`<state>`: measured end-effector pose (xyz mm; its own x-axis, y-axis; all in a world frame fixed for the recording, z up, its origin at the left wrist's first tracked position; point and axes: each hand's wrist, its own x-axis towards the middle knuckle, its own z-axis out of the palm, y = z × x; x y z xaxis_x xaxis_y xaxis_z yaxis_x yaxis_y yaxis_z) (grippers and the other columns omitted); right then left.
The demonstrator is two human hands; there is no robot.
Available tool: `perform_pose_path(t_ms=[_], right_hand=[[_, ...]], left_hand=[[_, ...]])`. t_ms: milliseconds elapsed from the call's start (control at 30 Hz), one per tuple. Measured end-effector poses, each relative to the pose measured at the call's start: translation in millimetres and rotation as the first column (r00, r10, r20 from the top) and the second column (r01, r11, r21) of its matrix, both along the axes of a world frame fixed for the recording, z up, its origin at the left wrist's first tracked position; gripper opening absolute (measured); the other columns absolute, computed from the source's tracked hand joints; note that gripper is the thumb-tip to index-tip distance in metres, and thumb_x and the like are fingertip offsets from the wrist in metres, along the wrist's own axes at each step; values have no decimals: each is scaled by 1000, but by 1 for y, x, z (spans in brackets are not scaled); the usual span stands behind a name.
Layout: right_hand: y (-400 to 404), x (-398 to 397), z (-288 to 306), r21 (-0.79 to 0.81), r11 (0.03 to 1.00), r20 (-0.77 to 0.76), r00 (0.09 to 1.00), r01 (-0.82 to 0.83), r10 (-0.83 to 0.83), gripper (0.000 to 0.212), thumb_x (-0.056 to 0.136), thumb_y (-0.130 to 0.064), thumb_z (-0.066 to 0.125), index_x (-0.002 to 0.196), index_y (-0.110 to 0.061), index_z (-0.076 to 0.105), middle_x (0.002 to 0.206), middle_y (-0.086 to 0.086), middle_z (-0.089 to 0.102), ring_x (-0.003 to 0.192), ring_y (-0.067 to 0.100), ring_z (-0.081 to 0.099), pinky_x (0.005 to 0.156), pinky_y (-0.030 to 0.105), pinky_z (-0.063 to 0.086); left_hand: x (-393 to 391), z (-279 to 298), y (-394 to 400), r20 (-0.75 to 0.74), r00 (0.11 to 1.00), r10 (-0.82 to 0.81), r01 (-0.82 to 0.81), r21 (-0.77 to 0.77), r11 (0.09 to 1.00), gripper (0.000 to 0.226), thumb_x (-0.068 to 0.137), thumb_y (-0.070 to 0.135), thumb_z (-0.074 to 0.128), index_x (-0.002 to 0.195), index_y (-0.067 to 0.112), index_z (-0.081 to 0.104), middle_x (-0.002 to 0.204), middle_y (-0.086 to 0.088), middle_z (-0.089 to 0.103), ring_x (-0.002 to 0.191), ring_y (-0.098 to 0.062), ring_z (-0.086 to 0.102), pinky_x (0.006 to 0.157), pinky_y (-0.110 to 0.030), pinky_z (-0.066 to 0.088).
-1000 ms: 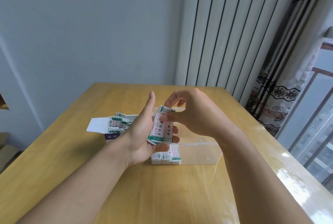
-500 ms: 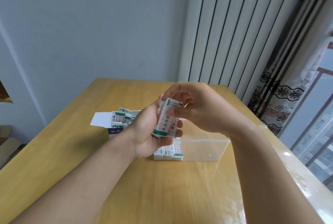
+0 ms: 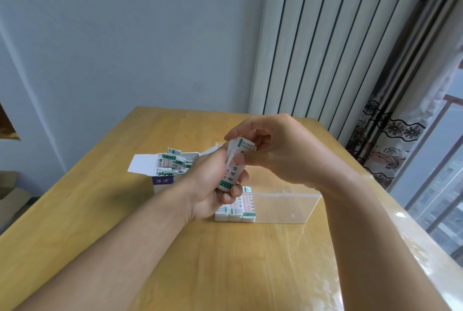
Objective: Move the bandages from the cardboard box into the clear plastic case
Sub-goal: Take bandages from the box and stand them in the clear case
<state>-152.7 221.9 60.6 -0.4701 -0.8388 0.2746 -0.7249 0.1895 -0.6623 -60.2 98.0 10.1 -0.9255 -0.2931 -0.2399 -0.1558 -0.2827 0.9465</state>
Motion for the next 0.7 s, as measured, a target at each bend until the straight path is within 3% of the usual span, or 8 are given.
perform_pose_path(t_ms=[200,367,500,600,700], right_hand=[[-2,0,-1,-11,1000,31,999,27,-27,22,88,-6,76,103,-23,74,87,-5,77,83,12,75,82,43,61],[-1,4,3,-72,995,162,985,73,-60,24,84,-9,80,104,-20,72,84,-1,78,78,14,74,84,45,60],[-2,9,4,-68,991,170,980,120,-107,15,83,-19,82,96,-20,75,84,-8,78,80,5,74,90,41,59],[-3,9,3,-101,987,209,972,126,-103,8,85,-16,81,93,-17,78,85,-8,79,84,5,75,92,38,59],[-3,3,4,-177,976,304,950,124,-66,5,87,-10,77,92,-11,75,89,1,79,89,15,76,93,43,58]], left_hand=[[0,1,1,-20,1000,15,-15,30,999,19,105,24,47,91,15,58,66,-7,52,43,-15,42,32,-18,28],[-2,2,2,-79,995,69,-64,58,996,26,103,9,36,89,12,58,62,-5,52,42,-12,43,32,-17,30],[-2,2,1,-133,979,156,-143,98,985,34,101,3,29,97,13,61,62,-4,53,41,-10,44,32,-17,31],[-2,3,0,-148,972,184,-168,117,979,35,104,5,29,97,10,63,62,-4,56,43,-12,52,34,-17,41],[-2,3,0,-164,964,208,-191,113,975,36,107,7,30,106,6,66,68,-8,61,50,-18,63,42,-21,51]])
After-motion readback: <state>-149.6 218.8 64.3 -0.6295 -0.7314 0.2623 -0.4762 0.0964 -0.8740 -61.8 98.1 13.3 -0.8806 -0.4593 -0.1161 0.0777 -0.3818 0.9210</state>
